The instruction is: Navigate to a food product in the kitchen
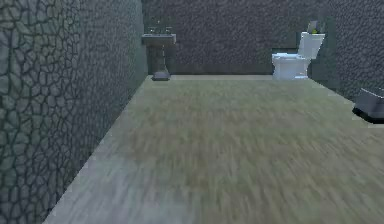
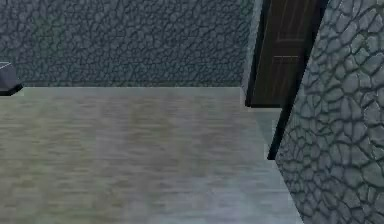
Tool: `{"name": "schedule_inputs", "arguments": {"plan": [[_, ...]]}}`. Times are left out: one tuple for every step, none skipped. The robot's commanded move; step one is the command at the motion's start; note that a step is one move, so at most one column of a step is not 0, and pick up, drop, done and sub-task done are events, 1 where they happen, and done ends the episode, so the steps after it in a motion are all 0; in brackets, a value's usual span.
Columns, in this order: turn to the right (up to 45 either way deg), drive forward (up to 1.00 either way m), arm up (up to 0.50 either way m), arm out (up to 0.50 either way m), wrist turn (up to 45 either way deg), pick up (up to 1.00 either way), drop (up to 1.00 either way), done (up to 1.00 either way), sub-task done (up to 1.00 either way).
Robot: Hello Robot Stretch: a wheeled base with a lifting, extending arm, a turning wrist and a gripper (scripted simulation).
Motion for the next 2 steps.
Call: {"name": "schedule_inputs", "arguments": {"plan": [[45.0,0.0,0.0,0.0,0.0,0.0,0.0,0.0,0.0],[45.0,0.0,0.0,0.0,0.0,0.0,0.0,0.0,0.0]]}}
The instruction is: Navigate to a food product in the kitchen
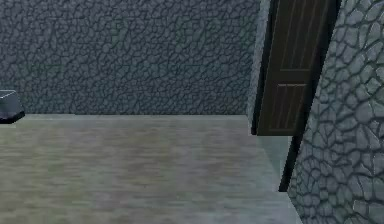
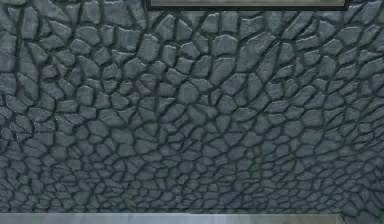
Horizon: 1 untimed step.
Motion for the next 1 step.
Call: {"name": "schedule_inputs", "arguments": {"plan": [[9.0,0.0,0.0,0.0,0.0,0.0,0.0,0.0,0.0]]}}
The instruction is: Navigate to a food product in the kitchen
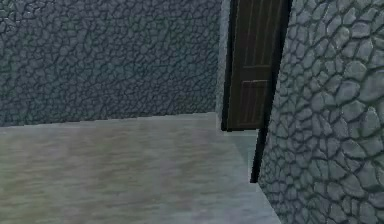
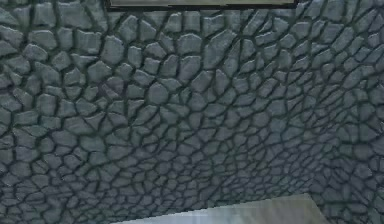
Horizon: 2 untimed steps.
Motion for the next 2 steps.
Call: {"name": "schedule_inputs", "arguments": {"plan": [[0.0,1.0,0.0,0.0,0.0,0.0,0.0,0.0,0.0],[0.0,0.8,0.0,0.0,0.0,0.0,0.0,0.0,0.0]]}}
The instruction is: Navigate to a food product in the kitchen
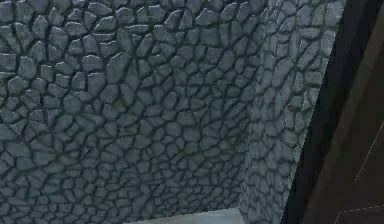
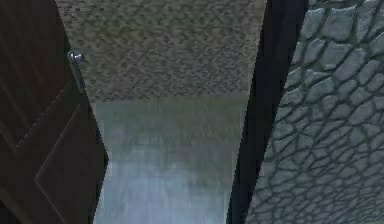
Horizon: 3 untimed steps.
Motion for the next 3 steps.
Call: {"name": "schedule_inputs", "arguments": {"plan": [[45.0,0.0,0.0,0.0,0.0,0.0,0.0,0.0,0.0],[33.0,0.0,0.0,0.0,0.0,0.0,0.0,0.0,0.0],[0.0,0.75,0.0,0.0,0.0,0.0,0.0,0.0,0.0]]}}
